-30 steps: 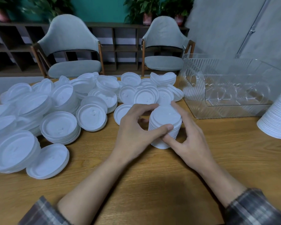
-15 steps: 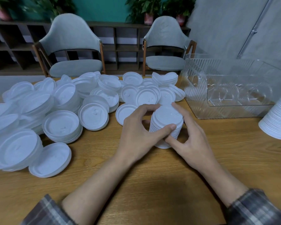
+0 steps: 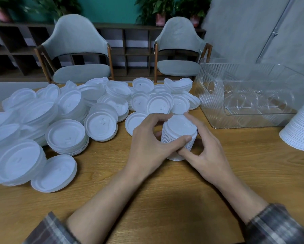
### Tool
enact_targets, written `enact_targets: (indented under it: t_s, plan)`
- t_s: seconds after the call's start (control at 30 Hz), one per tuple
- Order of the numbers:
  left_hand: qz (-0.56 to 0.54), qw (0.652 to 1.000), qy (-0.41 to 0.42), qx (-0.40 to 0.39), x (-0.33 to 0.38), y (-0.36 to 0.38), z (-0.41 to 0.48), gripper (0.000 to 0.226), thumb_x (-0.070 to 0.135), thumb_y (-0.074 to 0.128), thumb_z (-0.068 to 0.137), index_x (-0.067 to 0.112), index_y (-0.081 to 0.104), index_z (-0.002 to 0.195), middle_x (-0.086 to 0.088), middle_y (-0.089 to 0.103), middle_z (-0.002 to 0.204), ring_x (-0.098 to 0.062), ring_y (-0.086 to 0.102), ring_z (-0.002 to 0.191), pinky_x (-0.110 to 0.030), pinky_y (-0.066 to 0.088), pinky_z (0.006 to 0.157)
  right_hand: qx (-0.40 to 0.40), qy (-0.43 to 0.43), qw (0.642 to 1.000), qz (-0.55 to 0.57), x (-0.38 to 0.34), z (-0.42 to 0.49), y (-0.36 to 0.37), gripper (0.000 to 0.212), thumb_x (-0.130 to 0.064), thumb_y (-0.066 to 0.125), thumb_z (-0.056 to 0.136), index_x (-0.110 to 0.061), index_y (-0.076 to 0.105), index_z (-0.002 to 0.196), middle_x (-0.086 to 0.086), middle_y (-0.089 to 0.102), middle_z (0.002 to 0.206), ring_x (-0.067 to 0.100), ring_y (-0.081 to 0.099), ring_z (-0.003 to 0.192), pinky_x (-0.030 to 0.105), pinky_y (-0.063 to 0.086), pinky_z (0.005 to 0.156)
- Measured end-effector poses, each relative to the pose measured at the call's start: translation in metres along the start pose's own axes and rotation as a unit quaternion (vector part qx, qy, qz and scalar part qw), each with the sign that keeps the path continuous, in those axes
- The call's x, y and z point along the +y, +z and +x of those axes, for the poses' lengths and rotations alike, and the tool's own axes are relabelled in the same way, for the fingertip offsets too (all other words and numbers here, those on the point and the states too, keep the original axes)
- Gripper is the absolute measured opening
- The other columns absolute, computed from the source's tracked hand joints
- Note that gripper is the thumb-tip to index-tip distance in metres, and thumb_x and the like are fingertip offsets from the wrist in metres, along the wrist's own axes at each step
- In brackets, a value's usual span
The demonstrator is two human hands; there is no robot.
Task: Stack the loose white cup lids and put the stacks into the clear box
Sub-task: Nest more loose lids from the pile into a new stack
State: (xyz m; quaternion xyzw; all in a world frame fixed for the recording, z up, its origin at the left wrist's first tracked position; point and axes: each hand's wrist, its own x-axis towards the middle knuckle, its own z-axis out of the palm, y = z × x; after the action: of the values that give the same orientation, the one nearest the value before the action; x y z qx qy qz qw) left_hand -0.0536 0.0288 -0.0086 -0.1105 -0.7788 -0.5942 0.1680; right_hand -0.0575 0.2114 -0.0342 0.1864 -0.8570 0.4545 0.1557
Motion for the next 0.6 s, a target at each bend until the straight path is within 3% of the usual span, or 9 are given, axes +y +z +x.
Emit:
enact_targets:
  t_s: [0.23,0.37,0.47,0.53,0.6]
  plan:
    - [-0.043,0.998,-0.015,-0.033,-0.005,-0.004,0.0,0.057,0.031,0.097,0.071,0.025,0.072,0.122,0.021,0.073,0.116,0.009,0.063,0.116,-0.006,0.048,0.091,-0.007,0.0,1.0,-0.002,-0.002,-0.001,0.0,0.081,-0.04,0.081,0.083,-0.032,0.043,0.154,-0.023,0.05,0.146,-0.006,0.045,0.137,0.008,0.036,0.106]
    - [-0.038,0.997,-0.013,-0.067,-0.009,-0.01,0.003,0.053,0.041,0.089,0.08,0.03,0.07,0.129,0.023,0.071,0.124,0.005,0.062,0.122,-0.019,0.051,0.102,0.009,-0.002,1.0,-0.012,-0.002,0.0,-0.001,0.072,-0.053,0.079,0.085,-0.035,0.049,0.148,-0.018,0.055,0.142,0.0,0.05,0.135,0.011,0.039,0.105]
    - [0.083,0.996,0.018,-0.031,-0.02,-0.022,0.008,0.04,0.05,0.077,0.09,0.03,0.072,0.124,0.022,0.071,0.118,0.004,0.062,0.118,-0.021,0.049,0.101,0.037,0.016,0.999,-0.024,0.0,0.0,-0.005,0.074,-0.052,0.079,0.081,-0.036,0.05,0.147,-0.019,0.054,0.143,-0.001,0.047,0.136,0.006,0.034,0.105]
    - [0.218,0.974,0.063,0.006,-0.028,-0.032,0.013,0.03,0.038,0.077,0.09,0.025,0.073,0.117,0.017,0.07,0.112,-0.002,0.062,0.111,-0.024,0.049,0.094,0.049,0.027,0.998,-0.023,0.0,0.0,-0.007,0.075,-0.055,0.078,0.079,-0.036,0.051,0.146,-0.021,0.054,0.143,-0.004,0.046,0.136,0.003,0.031,0.103]
    - [0.325,0.943,0.074,-0.007,-0.034,-0.039,0.018,0.03,0.029,0.078,0.088,0.022,0.073,0.118,0.008,0.072,0.109,-0.014,0.063,0.108,-0.033,0.05,0.089,0.05,0.031,0.998,-0.02,0.001,0.0,-0.007,0.076,-0.057,0.077,0.078,-0.037,0.051,0.146,-0.022,0.053,0.142,-0.006,0.045,0.135,0.001,0.03,0.101]
